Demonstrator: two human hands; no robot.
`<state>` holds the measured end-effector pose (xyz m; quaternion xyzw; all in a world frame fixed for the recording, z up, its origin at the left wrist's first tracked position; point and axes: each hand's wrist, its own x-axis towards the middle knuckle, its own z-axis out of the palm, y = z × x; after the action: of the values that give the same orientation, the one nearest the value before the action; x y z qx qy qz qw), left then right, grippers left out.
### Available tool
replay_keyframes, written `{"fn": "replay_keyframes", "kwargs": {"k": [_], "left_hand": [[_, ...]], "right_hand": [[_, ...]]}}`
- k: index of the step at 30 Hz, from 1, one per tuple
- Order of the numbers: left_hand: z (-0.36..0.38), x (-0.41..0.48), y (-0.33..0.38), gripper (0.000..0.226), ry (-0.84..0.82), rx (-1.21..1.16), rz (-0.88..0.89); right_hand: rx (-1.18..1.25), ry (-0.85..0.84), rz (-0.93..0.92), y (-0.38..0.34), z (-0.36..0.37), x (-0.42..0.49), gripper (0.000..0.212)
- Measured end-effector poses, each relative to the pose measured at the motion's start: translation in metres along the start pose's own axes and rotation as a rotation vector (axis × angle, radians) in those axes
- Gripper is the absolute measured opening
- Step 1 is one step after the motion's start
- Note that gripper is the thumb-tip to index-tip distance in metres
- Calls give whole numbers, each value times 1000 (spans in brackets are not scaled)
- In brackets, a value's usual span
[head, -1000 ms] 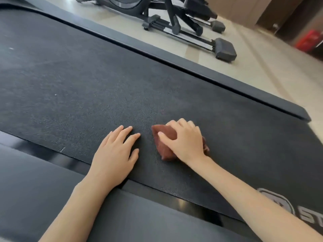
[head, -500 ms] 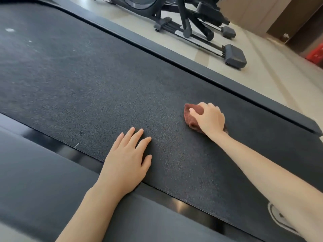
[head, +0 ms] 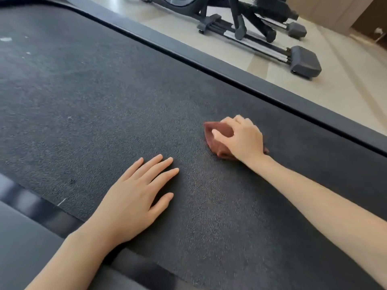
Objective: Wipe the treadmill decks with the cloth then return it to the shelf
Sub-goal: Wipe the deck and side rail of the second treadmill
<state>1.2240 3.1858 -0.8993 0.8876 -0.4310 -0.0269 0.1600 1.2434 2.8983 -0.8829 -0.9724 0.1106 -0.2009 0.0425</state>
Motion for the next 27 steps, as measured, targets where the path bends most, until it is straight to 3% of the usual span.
{"fn": "replay_keyframes", "kwargs": {"k": [4, 6, 14, 18, 22, 27], "left_hand": [[-1, 1, 1, 61, 9, -11, 0], [-1, 1, 1, 62, 15, 4, 6], [-4, -13, -12, 70, 141, 62, -267], [-3, -25, -13, 68, 146, 71, -296], [-6, -33, -15, 64, 161, 64, -293], [-9, -34, -10, 55, 143, 45, -306]], "right_hand": [[-94, -32, 350, 0, 29, 67, 44], [-123, -17, 359, -18, 30, 62, 42], [144, -57, -346, -110, -33, -124, 32], [213, -136, -490, -94, -35, -117, 33], [79, -76, -207, -69, -6, -27, 37], [-60, -116, 121, -64, 35, 69, 44]]}}
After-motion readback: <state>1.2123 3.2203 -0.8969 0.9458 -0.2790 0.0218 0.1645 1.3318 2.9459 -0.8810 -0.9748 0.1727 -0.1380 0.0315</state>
